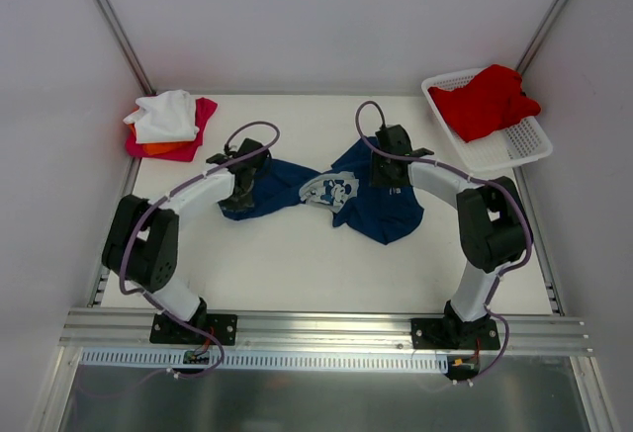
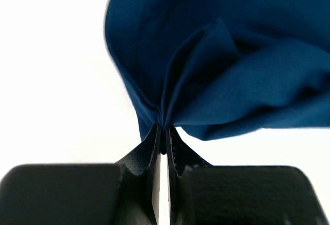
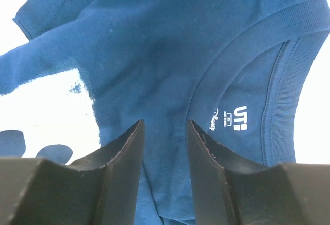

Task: Fold and stack the t-shirts
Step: Flatten out the tshirt

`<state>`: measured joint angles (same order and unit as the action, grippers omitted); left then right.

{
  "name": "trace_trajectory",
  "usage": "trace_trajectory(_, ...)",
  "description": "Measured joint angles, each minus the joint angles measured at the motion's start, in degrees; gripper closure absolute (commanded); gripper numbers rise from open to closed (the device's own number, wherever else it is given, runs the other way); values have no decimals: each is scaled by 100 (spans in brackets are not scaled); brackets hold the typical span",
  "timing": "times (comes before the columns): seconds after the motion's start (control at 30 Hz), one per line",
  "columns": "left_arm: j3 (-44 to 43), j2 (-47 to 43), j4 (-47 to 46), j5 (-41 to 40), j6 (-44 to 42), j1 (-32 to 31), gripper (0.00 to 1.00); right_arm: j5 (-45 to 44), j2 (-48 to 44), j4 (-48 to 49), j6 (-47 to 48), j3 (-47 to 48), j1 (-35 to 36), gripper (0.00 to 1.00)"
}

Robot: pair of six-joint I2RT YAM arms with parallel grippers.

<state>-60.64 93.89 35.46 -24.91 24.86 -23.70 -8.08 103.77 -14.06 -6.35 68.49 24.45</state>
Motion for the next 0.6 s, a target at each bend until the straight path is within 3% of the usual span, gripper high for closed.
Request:
trace_trajectory(0.33, -876, -1853, 428, -448, -144, -647, 100, 90, 2, 90, -7, -133, 0, 60)
trace_trajectory(0.6, -2192, -2837, 568, -960, -527, -1106, 100, 127, 2, 151, -11, -133, 0, 60)
